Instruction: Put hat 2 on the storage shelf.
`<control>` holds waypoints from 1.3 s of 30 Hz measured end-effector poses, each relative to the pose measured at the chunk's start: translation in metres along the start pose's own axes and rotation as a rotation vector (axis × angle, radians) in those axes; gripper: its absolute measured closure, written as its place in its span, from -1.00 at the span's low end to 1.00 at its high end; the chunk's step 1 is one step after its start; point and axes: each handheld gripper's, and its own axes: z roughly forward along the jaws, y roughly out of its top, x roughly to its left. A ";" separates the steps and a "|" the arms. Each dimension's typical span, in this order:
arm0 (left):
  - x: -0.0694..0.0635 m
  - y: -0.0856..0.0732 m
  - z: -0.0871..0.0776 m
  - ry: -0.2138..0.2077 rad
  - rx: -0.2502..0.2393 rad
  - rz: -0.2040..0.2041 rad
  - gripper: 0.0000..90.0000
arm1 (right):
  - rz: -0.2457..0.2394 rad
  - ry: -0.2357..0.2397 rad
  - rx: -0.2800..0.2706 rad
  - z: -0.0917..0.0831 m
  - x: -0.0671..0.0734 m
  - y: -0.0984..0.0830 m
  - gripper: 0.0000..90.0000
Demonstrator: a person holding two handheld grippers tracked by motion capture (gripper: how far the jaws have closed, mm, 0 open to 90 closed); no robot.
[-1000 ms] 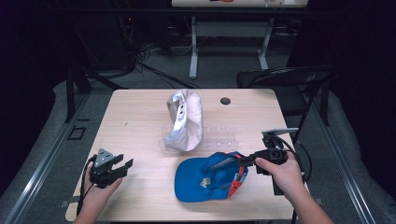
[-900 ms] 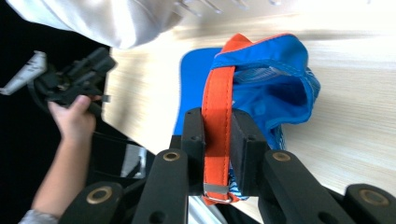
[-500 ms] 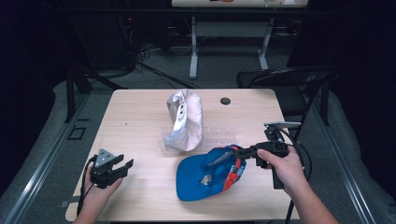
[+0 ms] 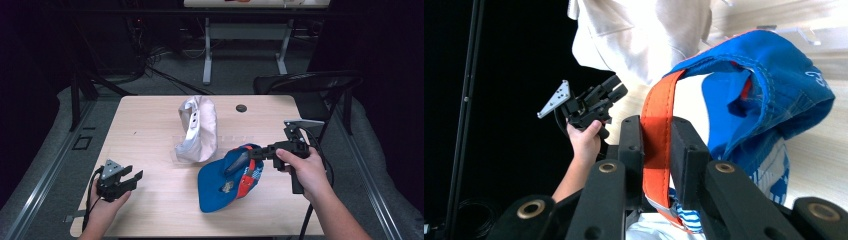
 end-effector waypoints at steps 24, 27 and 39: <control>-0.001 0.000 0.000 0.000 -0.001 0.001 0.17 | -0.057 -0.026 -0.093 -0.033 0.040 0.018 0.72; -0.001 0.000 0.001 0.000 -0.001 -0.002 0.17 | -0.047 -0.021 -0.109 -0.039 0.041 0.022 0.72; 0.001 -0.001 0.001 0.001 0.001 -0.004 0.14 | -0.024 -0.022 -0.176 -0.055 0.052 0.043 0.72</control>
